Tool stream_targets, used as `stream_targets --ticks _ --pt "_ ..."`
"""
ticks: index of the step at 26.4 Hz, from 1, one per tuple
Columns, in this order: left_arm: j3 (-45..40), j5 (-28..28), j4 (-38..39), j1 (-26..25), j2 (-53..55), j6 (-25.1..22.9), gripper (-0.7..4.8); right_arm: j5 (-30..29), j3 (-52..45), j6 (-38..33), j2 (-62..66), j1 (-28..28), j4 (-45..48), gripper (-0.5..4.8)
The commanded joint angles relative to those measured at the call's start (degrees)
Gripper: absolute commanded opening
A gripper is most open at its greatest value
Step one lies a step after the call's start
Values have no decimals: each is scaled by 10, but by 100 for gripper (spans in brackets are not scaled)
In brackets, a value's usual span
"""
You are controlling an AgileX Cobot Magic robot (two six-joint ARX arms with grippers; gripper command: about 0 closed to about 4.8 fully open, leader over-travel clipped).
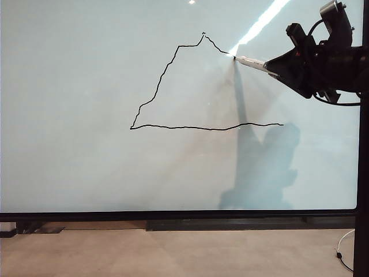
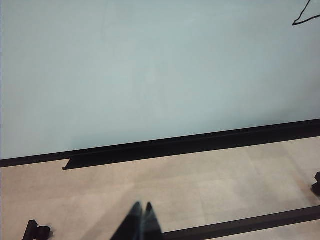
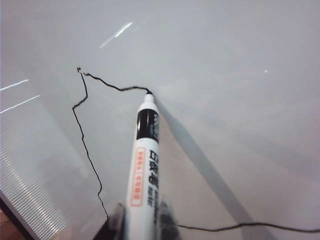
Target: Pick up the pen on the shelf to the right of the whiteboard and draw a triangle.
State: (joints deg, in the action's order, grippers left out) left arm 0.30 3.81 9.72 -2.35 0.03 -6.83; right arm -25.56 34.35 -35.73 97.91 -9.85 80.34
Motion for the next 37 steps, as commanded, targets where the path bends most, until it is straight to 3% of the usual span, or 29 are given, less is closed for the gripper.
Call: stream_targets --ticks 1,37 --pt "1 0 5 0 0 0 -5 10 0 -4 3 3 5 -5" --pt "1 0 5 0 0 0 -5 -1 -55 15 18 51 8 -5"
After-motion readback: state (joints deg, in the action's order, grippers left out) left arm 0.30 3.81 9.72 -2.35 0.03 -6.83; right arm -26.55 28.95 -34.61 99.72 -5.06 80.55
